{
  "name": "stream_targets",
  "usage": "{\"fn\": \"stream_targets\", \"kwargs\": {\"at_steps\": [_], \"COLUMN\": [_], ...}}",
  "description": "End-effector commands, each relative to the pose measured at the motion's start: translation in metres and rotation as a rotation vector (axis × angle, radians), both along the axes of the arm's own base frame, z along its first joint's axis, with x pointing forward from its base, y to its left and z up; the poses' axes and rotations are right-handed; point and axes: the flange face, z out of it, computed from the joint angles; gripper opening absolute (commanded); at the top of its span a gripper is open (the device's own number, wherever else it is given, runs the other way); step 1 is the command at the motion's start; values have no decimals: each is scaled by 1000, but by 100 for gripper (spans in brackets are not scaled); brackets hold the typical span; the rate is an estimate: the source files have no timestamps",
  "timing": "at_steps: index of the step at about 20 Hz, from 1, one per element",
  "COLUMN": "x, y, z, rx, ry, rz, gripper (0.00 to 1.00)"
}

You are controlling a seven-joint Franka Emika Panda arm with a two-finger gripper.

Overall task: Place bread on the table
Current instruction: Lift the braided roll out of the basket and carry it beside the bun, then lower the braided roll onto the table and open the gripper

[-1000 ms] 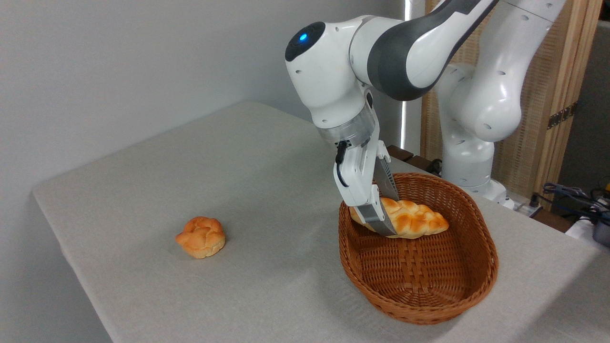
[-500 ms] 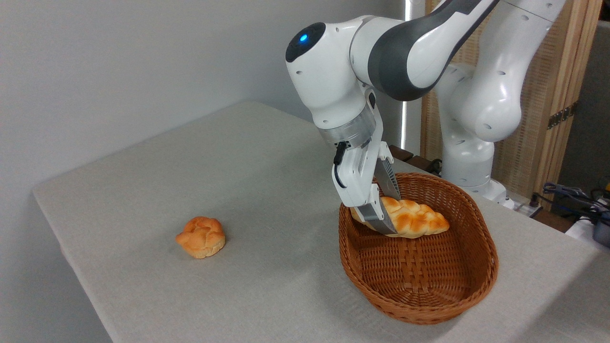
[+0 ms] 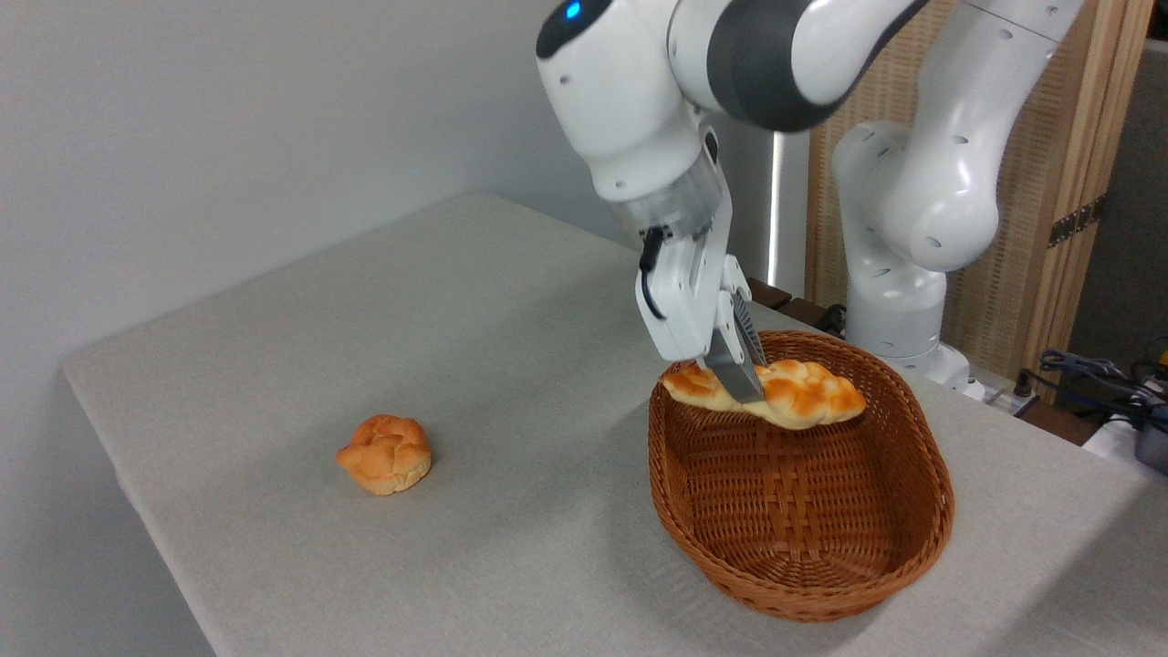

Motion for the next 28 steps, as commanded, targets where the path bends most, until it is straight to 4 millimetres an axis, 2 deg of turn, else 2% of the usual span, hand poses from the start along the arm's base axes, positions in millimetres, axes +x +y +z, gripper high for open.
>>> {"fn": "stream_targets", "kwargs": {"at_steps": [1,3,5,7,9,11,13,17,19,20,21,25,28], "x": [24,51,85,123,159,183,202,222,230,232,234,241,241], "y": [9,0,-22,-49,-81,-96,-102,-98,-99,-99,-99,-81,-76], "z": [57,86,97,92,84,63,46,40,12,5,1,3,7], "rx": [-9,-68,-87,-55,-59,-13,8,40,96,110,112,101,98], "ry": [-47,-86,-108,-111,-115,-113,-148,-281,-260,-257,-262,-301,-306], "rz": [40,135,308,478,607,637,638,617,607,603,603,632,640], "gripper": [10,11,15,16,24,32,42,67,74,76,83,100,100]}}
